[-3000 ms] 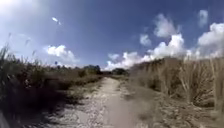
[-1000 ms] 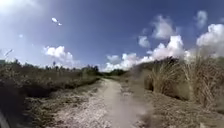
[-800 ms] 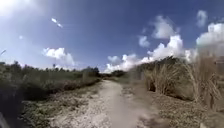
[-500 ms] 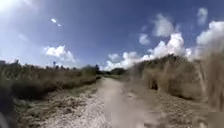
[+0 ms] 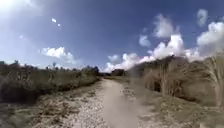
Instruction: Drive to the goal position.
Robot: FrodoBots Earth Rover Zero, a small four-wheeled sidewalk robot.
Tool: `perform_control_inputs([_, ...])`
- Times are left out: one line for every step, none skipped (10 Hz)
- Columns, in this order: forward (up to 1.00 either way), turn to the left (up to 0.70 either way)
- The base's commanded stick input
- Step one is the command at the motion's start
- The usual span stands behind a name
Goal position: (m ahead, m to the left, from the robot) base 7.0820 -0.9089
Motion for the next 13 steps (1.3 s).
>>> perform_control_inputs([0.6,0.0])
perform_control_inputs([0.6,0.0])
perform_control_inputs([0.6,0.0])
perform_control_inputs([0.6,0.0])
perform_control_inputs([0.6,0.0])
perform_control_inputs([0.6,0.0])
perform_control_inputs([0.6,0.0])
perform_control_inputs([0.6,0.0])
perform_control_inputs([0.6,0.0])
perform_control_inputs([0.6,0.0])
perform_control_inputs([0.6,0.0])
perform_control_inputs([0.6,0.0])
perform_control_inputs([0.6,0.0])
